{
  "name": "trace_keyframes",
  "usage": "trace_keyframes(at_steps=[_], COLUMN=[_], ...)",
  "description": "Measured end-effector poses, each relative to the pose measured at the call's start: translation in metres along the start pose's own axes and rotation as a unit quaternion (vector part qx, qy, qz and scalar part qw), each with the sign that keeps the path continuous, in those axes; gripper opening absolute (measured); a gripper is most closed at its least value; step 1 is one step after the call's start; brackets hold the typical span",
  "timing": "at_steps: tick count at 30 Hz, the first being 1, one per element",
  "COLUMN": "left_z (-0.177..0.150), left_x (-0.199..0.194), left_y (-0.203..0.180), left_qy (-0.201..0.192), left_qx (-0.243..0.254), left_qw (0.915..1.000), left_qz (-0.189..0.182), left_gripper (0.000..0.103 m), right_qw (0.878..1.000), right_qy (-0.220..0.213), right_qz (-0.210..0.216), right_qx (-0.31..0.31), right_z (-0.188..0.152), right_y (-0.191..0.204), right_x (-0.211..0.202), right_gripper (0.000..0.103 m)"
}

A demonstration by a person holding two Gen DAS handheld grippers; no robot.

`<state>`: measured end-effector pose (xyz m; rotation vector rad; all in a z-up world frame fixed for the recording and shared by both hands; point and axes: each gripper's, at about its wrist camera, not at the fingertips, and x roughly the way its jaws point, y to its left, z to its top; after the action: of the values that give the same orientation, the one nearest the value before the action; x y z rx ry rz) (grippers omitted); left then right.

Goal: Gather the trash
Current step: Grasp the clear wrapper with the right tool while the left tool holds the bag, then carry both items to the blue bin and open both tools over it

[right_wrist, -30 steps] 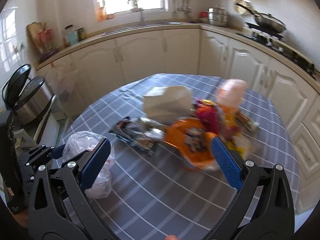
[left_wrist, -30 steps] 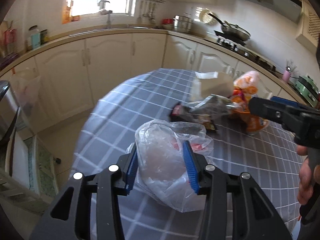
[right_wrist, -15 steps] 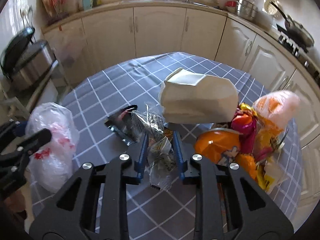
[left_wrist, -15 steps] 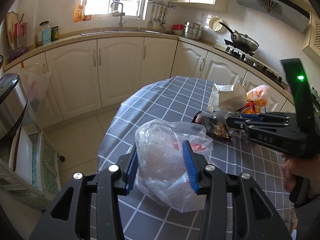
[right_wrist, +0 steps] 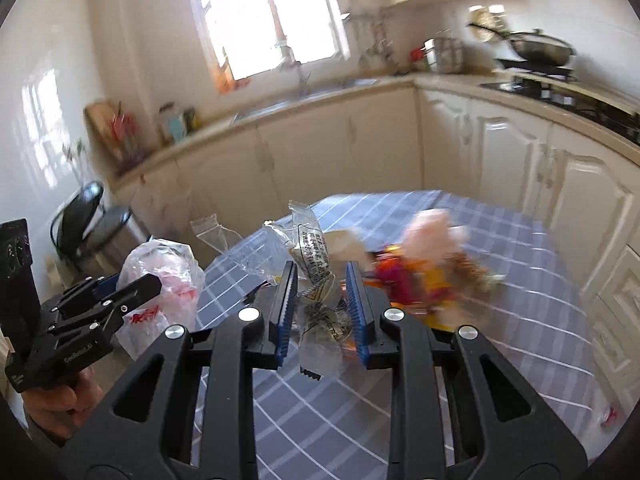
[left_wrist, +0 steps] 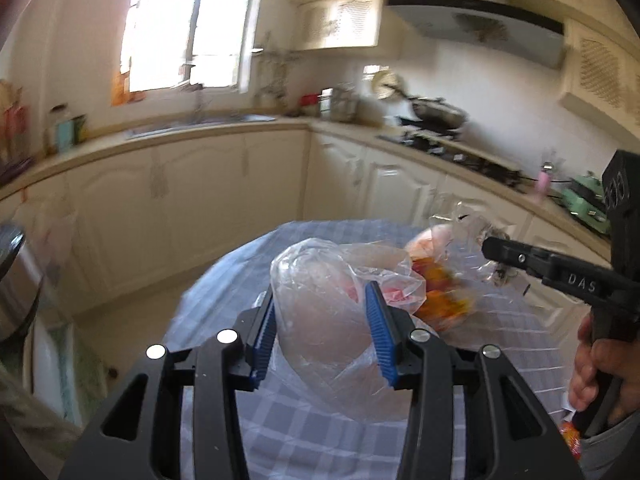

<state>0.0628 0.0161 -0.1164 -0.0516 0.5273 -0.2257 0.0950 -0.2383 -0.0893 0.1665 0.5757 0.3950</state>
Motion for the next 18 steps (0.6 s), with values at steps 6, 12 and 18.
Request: trace_keyframes(at_steps=[6,12,18], left_z=[0.015,0.006,-0.046], left_x=[0.01,0.035,0.069], left_y=[-0.094,-0.221,-0.352], left_qy=[-0.004,0.026,0.088], left_qx=[0.044,0.102,0.175], left_qw=[0.9962,0.9798,0.9485], left_qz=[-0.075,-0.17,-0.249], left_gripper=[0.042,0.042,0.042], right_qw=[0.994,0.97,0.93], right_qy=[-0.054,-0.089,-0.072], right_qz=[-0.071,-0.177,-0.266], right_qx=[0.057,0.14,0.244], right_z=[-0.012,-0.056,-0.133], right_y=[-0.078,-0.185,-0.289], right_x=[-0.081,-0.176,-0.237], right_gripper=[0.025,0.025,0.025])
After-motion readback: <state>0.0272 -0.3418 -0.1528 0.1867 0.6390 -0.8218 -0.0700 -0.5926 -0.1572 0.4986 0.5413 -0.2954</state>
